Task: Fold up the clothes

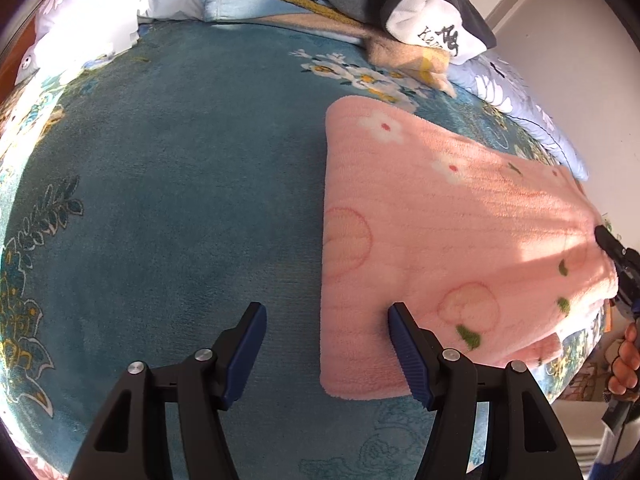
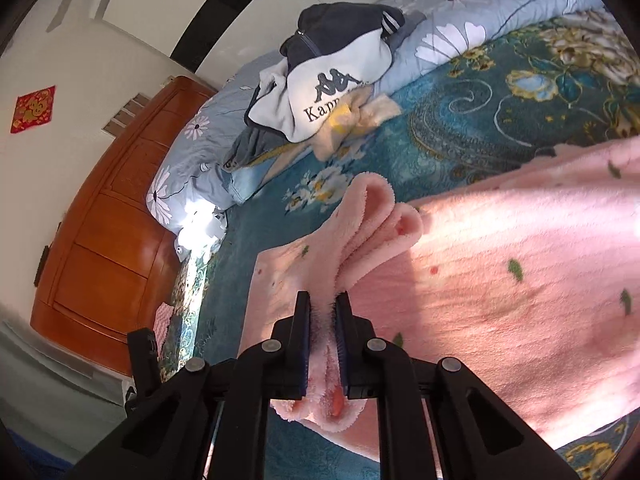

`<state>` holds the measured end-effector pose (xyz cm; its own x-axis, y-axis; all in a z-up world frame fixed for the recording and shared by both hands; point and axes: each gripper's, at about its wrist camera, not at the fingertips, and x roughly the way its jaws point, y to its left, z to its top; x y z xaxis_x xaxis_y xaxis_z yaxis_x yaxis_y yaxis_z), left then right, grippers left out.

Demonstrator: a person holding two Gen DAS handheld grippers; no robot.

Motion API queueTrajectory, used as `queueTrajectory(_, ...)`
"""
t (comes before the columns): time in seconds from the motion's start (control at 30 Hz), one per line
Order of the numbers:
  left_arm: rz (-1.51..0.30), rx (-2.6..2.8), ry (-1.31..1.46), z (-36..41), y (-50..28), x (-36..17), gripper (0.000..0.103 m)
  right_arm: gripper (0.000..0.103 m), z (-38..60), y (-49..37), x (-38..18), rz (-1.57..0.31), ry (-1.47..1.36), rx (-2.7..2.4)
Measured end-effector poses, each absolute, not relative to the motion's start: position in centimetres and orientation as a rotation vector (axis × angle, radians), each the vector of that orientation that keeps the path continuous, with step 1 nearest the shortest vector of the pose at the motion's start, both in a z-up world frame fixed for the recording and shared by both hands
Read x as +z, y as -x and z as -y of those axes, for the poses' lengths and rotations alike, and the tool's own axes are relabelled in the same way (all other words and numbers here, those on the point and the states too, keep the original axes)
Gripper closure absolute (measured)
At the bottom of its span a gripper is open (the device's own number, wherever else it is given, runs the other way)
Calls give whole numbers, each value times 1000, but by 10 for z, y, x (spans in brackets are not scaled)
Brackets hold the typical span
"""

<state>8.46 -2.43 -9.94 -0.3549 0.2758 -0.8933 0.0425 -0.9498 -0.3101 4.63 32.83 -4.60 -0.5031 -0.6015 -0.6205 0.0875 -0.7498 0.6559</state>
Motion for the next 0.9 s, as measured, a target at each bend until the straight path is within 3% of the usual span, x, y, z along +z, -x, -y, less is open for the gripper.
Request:
queueTrajectory(0.07,394,2425,1688,17,-84,-99,35,91,-341,-50,-42,761,-1252,-2333)
queueTrajectory(0.3,374,2387,1737,7,-83,-116,35,91,-373,-48,-112,811,-1516,-2338)
queueTrajectory(0.4,408,2379,1756,12,-84,-120,29,91,-376,-46,-130,829,-1565,-2318)
queueTrajectory(0.6,430,2386,1731,17,-86,-114,29,85,-379,-50,-127,878,-1550,-2303)
queueTrajectory(0.7,381,2439,1684,19,-84,-104,29,73,-384,-58,-115,861,-1518,-2320)
queueTrajectory(0.83,347,2455,1639,9,-82,-96,29,47,-406,-75,-98,895,-1414,-2366)
queueTrajectory(0.9,331,2463,1617,4,-81,-92,29,42,-423,-90,-93,944,-1366,-2408)
